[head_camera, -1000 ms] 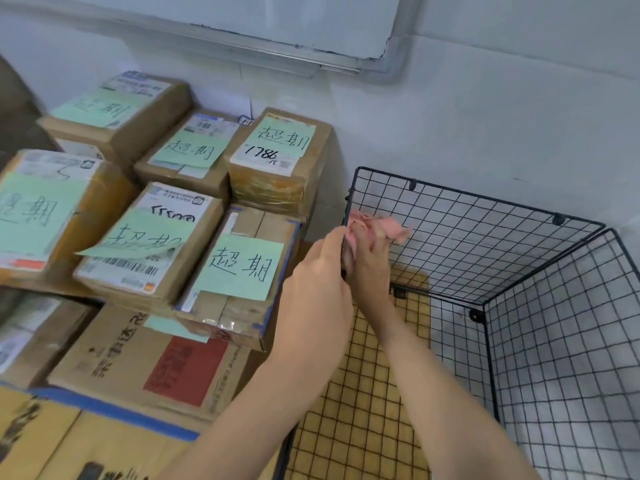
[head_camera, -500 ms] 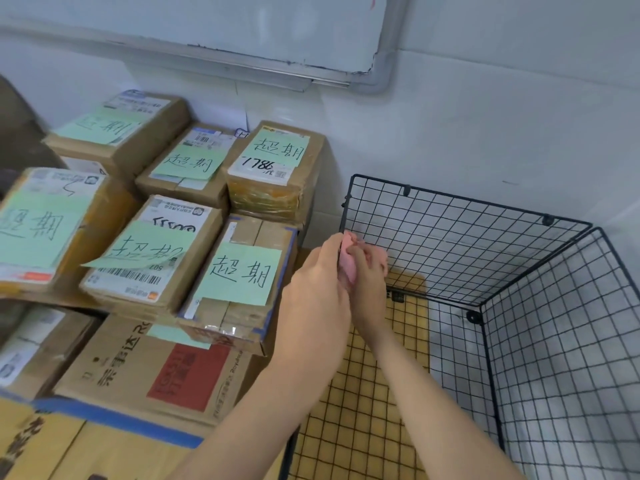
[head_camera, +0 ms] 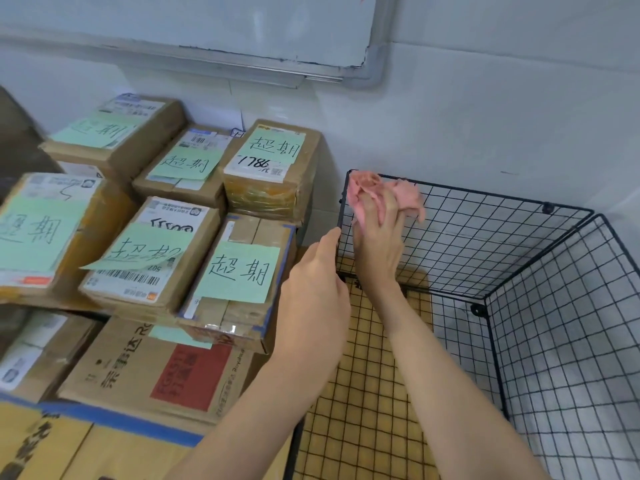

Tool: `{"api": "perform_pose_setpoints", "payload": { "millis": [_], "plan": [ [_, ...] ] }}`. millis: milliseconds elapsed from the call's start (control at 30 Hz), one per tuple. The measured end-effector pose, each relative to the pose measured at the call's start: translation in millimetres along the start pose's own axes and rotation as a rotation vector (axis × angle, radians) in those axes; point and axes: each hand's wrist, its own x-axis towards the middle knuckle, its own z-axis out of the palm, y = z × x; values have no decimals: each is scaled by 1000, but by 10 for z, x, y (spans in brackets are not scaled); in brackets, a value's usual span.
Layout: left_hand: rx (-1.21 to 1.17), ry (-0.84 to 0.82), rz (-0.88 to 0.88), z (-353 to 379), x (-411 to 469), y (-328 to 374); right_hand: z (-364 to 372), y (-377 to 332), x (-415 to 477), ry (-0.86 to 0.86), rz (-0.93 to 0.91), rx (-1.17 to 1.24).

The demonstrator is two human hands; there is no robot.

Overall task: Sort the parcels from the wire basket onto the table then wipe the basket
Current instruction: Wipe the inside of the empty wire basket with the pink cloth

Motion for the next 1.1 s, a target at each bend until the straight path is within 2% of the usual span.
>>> {"api": "perform_pose_setpoints", "payload": {
  "millis": [67, 100, 200, 233, 300, 400, 467, 667, 733, 800, 900, 1100],
  "plan": [
    [-12, 2, -3, 2, 4, -2, 88, 54, -198, -34, 6, 56],
    [-12, 4, -4, 2, 7, -1, 165, 117, -366, -106, 24, 57],
    [-15, 1, -16, 7, 3, -1, 414, 335, -996, -452, 67, -95],
    [-25, -4, -18, 14, 0, 0, 459, 382, -1140, -512, 105, -134],
    [-43, -8, -22, 24, 6, -1, 463, 433, -1217, -554, 189, -126],
    [-52, 1, -31, 34, 16, -17, 313, 448, -1060, -590, 210, -46],
    [-61, 0, -26, 29, 6, -11, 105, 440, -939, -483, 199, 51],
    [-75, -11, -25, 25, 3, 2, -577, 401, -40, 100, 232, 232],
    [-78, -17, -30, 19, -5, -3, -683, 377, 260, 224, 212, 258],
    [-80, -18, -25, 13, -8, -9, -686, 361, 351, 272, 151, 252],
    [-85, -9, -18, 7, -11, 2, -537, 446, 83, 141, 147, 166],
    [-62, -11, -6, 7, -19, 2, -74, 853, -889, -396, 236, -38]
  ]
}}
